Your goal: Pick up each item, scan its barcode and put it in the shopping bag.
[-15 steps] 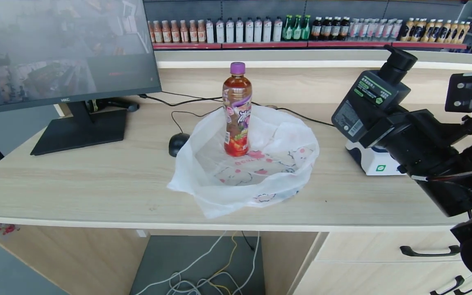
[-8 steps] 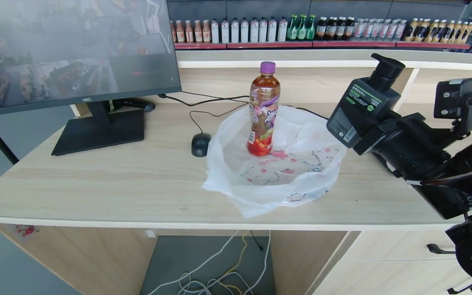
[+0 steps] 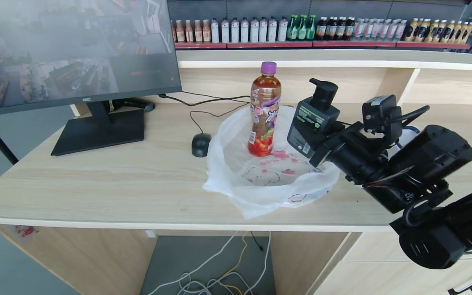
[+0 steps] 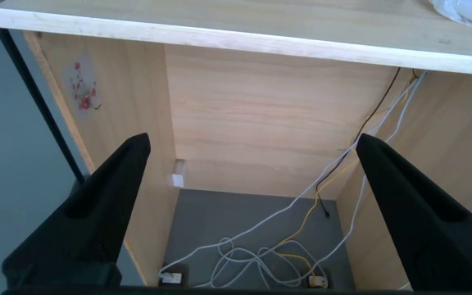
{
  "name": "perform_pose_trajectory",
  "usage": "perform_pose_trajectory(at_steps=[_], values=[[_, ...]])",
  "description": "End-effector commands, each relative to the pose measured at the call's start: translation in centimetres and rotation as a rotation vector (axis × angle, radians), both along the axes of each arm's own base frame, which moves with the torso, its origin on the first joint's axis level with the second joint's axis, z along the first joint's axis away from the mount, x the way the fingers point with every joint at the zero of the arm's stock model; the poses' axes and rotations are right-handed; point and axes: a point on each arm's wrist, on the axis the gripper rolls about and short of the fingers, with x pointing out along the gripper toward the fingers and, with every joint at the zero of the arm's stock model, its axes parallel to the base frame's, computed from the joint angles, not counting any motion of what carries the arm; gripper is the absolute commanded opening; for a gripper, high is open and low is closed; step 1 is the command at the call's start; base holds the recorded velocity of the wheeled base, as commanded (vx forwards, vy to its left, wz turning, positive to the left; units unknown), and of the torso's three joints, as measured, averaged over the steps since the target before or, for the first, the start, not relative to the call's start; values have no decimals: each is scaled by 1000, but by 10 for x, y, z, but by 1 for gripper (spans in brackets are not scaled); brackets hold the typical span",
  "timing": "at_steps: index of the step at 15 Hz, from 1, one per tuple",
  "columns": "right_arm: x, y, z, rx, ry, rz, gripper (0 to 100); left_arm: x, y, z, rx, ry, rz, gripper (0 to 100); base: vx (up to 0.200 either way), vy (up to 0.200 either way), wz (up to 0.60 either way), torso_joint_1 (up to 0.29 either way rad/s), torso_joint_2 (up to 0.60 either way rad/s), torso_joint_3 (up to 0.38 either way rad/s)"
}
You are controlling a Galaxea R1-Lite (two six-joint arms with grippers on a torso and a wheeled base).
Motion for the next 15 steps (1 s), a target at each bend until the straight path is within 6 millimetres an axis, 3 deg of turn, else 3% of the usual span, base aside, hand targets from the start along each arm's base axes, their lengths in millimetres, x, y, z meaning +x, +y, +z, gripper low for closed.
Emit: perform_pose_trajectory(at_steps=[1, 3, 5, 6, 15], values=[[30, 8, -22, -15, 61, -14, 0, 0, 0, 0, 0, 0, 0, 100, 0, 0, 0, 0, 0, 0], [50, -2, -21, -31, 99, -57, 0, 0, 0, 0, 0, 0, 0, 100, 0, 0, 0, 0, 0, 0], [56, -2, -21, -36, 110, -63, 0, 0, 0, 0, -2, 0, 2, 100, 0, 0, 0, 0, 0, 0], [64, -8, -30, -49, 146, -88, 0, 0, 0, 0, -2, 0, 0, 100, 0, 0, 0, 0, 0, 0], [73, -8, -52, -64, 196, -112, 0, 0, 0, 0, -2, 0, 0, 100, 0, 0, 0, 0, 0, 0]])
